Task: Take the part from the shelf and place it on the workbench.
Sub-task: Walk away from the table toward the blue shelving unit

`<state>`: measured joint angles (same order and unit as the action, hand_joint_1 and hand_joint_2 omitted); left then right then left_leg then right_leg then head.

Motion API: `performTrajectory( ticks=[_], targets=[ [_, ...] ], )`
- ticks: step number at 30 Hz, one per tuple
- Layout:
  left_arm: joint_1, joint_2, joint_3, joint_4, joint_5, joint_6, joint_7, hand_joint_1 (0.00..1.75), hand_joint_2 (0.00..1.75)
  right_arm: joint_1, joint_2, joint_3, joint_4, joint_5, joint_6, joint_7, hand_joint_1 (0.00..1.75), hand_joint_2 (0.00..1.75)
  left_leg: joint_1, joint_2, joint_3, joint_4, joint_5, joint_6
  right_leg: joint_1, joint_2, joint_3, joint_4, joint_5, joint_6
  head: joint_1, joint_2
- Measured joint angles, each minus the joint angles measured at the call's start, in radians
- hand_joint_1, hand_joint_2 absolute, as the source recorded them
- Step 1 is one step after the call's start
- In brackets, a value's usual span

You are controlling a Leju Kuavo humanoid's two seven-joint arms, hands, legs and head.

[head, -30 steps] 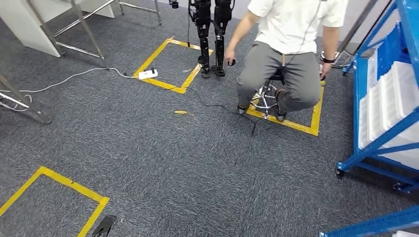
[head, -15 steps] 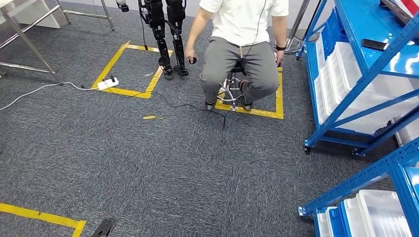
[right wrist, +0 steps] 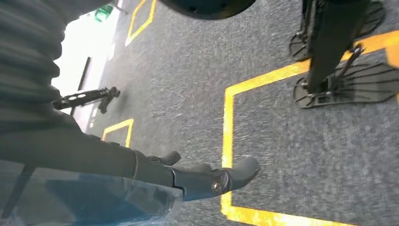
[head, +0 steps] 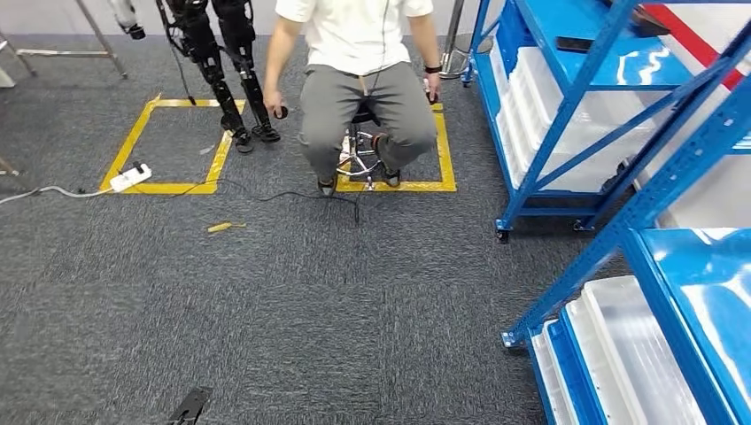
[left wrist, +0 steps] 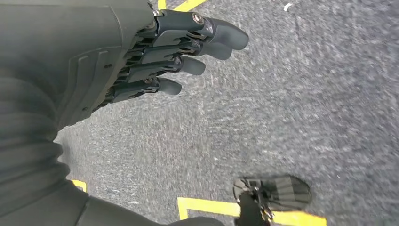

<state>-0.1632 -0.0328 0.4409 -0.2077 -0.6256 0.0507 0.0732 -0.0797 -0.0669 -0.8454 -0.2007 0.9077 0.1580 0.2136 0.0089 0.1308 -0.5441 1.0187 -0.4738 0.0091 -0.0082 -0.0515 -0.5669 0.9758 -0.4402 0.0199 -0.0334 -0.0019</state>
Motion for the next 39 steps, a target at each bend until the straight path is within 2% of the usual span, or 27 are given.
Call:
performTrajectory(
  ticks=[1,3,4,5,6,7,8,9,11,13,15,17,19,21,22,23,24,26,28,30,31,33,34,36,37,38,39],
  targets=[
    [-0.001,0.0,0.001,0.0,0.0,-0.002,-0.01,0.0,0.0,0.002,0.0,-0.002,0.0,0.001,0.0,-0.001,0.0,1.75,0.004,-0.018,-0.002,0.013,-0.012,-0.006,-0.006,0.013,0.002,-0.002,0.003,-0.007,-0.001,0.0],
    [0.0,0.0,0.005,0.0,-0.002,-0.007,-0.038,0.0,0.0,0.002,0.0,-0.005,0.0,0.002,0.001,-0.008,0.0,1.75,0.011,-0.087,-0.033,0.093,-0.066,-0.013,-0.017,0.036,0.01,-0.005,0.009,-0.024,-0.004,0.0],
    [0.002,0.001,0.008,0.0,-0.007,-0.008,-0.051,0.0,0.0,0.001,0.0,-0.007,0.0,0.001,0.001,-0.013,0.0,1.75,0.011,-0.115,-0.061,0.159,-0.102,-0.015,-0.013,0.048,0.01,-0.004,0.011,-0.029,-0.005,0.0],
    [0.003,0.002,0.009,0.0,-0.018,-0.005,-0.062,0.0,0.0,0.0,0.0,-0.01,0.0,-0.001,0.001,-0.017,0.0,1.75,0.012,-0.128,-0.092,0.226,-0.132,-0.016,-0.01,0.061,0.01,-0.003,0.012,-0.033,-0.005,0.0],
    [0.004,0.002,0.01,0.0,-0.033,0.002,-0.069,0.0,0.0,0.0,0.0,-0.014,0.0,-0.003,0.001,-0.022,0.0,1.75,0.012,-0.134,-0.117,0.272,-0.144,-0.016,-0.008,0.077,0.01,-0.002,0.013,-0.034,-0.005,0.0],
    [0.004,0.003,0.009,0.0,-0.051,0.012,-0.077,0.0,0.0,0.0,0.001,-0.019,0.0,-0.007,0.002,-0.025,0.0,1.75,0.013,-0.135,-0.126,0.285,-0.135,-0.017,-0.007,0.093,0.01,0.0,0.013,-0.034,-0.005,0.0],
    [0.004,0.004,0.007,-0.001,-0.071,0.022,-0.085,0.0,0.0,0.0,0.001,-0.024,0.0,-0.011,0.002,-0.03,0.0,1.75,0.016,-0.137,-0.117,0.257,-0.106,-0.017,-0.007,0.109,0.01,0.003,0.013,-0.034,-0.005,0.0],
    [0.003,0.005,0.002,-0.001,-0.09,0.029,-0.094,0.0,0.0,0.0,0.001,-0.028,0.0,-0.013,0.003,-0.033,0.0,1.75,0.02,-0.146,-0.09,0.193,-0.065,-0.018,-0.007,0.125,0.009,0.007,0.012,-0.033,-0.005,0.0],
    [-0.001,0.009,-0.01,-0.002,-0.122,0.031,-0.107,0.0,0.0,-0.001,0.001,-0.033,0.0,-0.012,0.003,-0.038,0.0,1.75,0.026,-0.187,-0.039,0.073,-0.01,-0.021,-0.006,0.152,0.003,0.017,0.009,-0.026,-0.004,0.0],
    [-0.006,0.012,-0.019,-0.002,-0.139,0.025,-0.105,0.0,0.0,-0.001,0.0,-0.036,0.0,-0.005,0.004,-0.039,0.0,1.75,0.022,-0.205,-0.026,0.033,-0.002,-0.015,-0.003,0.171,-0.01,0.02,0.011,-0.013,-0.004,0.0],
    [-0.012,0.014,-0.027,-0.003,-0.153,0.032,-0.093,0.0,0.0,0.002,-0.001,-0.039,0.0,0.003,0.004,-0.04,0.0,1.75,0.015,-0.182,-0.028,0.025,0.008,0.004,-0.002,0.184,-0.026,0.015,0.018,0.003,-0.004,0.0],
    [-0.016,0.018,-0.035,-0.003,-0.167,0.05,-0.082,0.0,0.0,0.003,-0.004,-0.039,0.0,0.011,0.005,-0.04,0.0,1.75,0.014,-0.159,-0.027,0.009,0.021,0.024,-0.001,0.143,-0.05,0.046,0.003,0.007,-0.001,0.0],
    [-0.015,0.023,-0.038,-0.003,-0.177,0.068,-0.074,0.0,0.0,-0.001,-0.005,-0.04,0.0,0.019,0.002,-0.042,0.0,1.75,0.01,-0.131,-0.029,0.0,0.029,0.035,-0.003,0.081,-0.104,0.156,-0.051,-0.002,0.003,0.0],
    [-0.012,0.028,-0.038,-0.003,-0.182,0.083,-0.067,0.0,0.0,-0.004,-0.005,-0.04,0.0,0.026,-0.004,-0.047,0.0,1.75,0.006,-0.102,-0.034,0.0,0.03,0.037,-0.007,0.064,-0.166,0.284,-0.102,-0.003,0.004,0.0],
    [-0.012,0.03,-0.038,-0.003,-0.184,0.087,-0.065,0.0,0.0,-0.004,-0.005,-0.04,0.0,0.028,-0.006,-0.048,0.0,1.75,0.004,-0.087,-0.036,0.0,0.03,0.037,-0.009,0.062,-0.174,0.307,-0.109,0.003,0.003,0.0],
    [-0.012,0.032,-0.038,-0.003,-0.186,0.09,-0.062,0.0,0.0,-0.003,-0.006,-0.04,0.0,0.029,-0.008,-0.049,0.0,1.75,0.003,-0.074,-0.037,0.0,0.03,0.037,-0.011,0.058,-0.158,0.287,-0.101,0.011,0.004,0.0],
    [-0.012,0.033,-0.038,-0.003,-0.187,0.092,-0.061,0.0,0.0,-0.002,-0.006,-0.04,0.0,0.03,-0.01,-0.05,0.0,1.75,0.003,-0.061,-0.037,0.001,0.03,0.035,-0.012,0.047,-0.119,0.227,-0.081,0.019,0.004,0.0],
    [-0.012,0.034,-0.038,-0.004,-0.186,0.096,-0.06,0.0,0.0,-0.005,-0.009,-0.04,-0.001,0.033,-0.011,-0.05,0.0,1.75,0.0,-0.037,-0.034,0.001,0.029,0.028,-0.008,-0.008,-0.029,0.075,-0.04,0.025,0.004,0.0],
    [-0.012,0.035,-0.038,-0.004,-0.19,0.099,-0.059,0.0,0.87,-0.01,-0.011,-0.041,-0.001,0.033,-0.011,-0.05,0.0,1.75,-0.003,-0.013,-0.024,0.002,0.022,0.013,0.001,-0.042,0.006,0.008,-0.022,0.015,0.003,0.0],
    [-0.013,0.035,-0.038,-0.004,-0.203,0.103,-0.058,0.0,1.75,-0.011,-0.013,-0.043,-0.002,0.035,-0.01,-0.05,0.0,1.75,0.0,0.009,-0.014,0.001,0.016,-0.003,0.005,-0.019,0.006,0.005,-0.015,0.001,0.002,0.0],
    [-0.015,0.035,-0.039,-0.005,-0.209,0.107,-0.057,0.0,1.75,-0.009,-0.014,-0.045,-0.002,0.037,-0.011,-0.049,0.0,1.75,0.004,0.0,-0.013,0.006,0.01,-0.009,-0.001,-0.005,0.011,0.003,-0.011,-0.005,0.001,0.0],
    [-0.015,0.036,-0.039,-0.005,-0.218,0.117,-0.054,0.0,1.75,-0.008,-0.014,-0.046,-0.002,0.043,-0.017,-0.05,0.0,1.75,0.012,-0.063,-0.031,0.061,-0.03,-0.018,-0.015,0.022,0.021,-0.002,-0.001,-0.022,-0.002,0.0],
    [-0.013,0.036,-0.039,-0.005,-0.22,0.12,-0.052,0.0,1.75,-0.008,-0.014,-0.046,-0.002,0.045,-0.023,-0.051,0.0,1.75,0.014,-0.101,-0.054,0.116,-0.064,-0.021,-0.016,0.036,0.022,-0.001,0.001,-0.027,-0.005,0.0],
    [-0.006,0.037,-0.039,-0.005,-0.222,0.122,-0.049,0.0,1.75,-0.01,-0.013,-0.046,-0.002,0.048,-0.036,-0.053,0.0,1.75,0.016,-0.131,-0.11,0.233,-0.118,-0.024,-0.011,0.067,0.021,0.001,0.001,-0.032,-0.007,0.0],
    [-0.004,0.037,-0.039,-0.005,-0.223,0.122,-0.048,0.0,1.75,-0.01,-0.012,-0.046,-0.002,0.049,-0.041,-0.054,0.0,1.75,0.017,-0.134,-0.127,0.262,-0.119,-0.026,-0.009,0.084,0.021,0.003,0.001,-0.033,-0.007,0.0],
    [-0.003,0.038,-0.039,-0.005,-0.223,0.122,-0.048,0.0,1.75,-0.01,-0.011,-0.046,-0.002,0.051,-0.046,-0.054,0.0,1.75,0.018,-0.136,-0.127,0.252,-0.099,-0.028,-0.008,0.101,0.021,0.006,0.0,-0.033,-0.007,0.0],
    [-0.003,0.038,-0.039,-0.005,-0.223,0.122,-0.048,0.0,1.75,-0.01,-0.011,-0.046,-0.002,0.053,-0.049,-0.054,0.0,1.75,0.02,-0.138,-0.11,0.206,-0.062,-0.028,-0.008,0.118,0.022,0.011,-0.002,-0.033,-0.007,0.0]
  ],
)
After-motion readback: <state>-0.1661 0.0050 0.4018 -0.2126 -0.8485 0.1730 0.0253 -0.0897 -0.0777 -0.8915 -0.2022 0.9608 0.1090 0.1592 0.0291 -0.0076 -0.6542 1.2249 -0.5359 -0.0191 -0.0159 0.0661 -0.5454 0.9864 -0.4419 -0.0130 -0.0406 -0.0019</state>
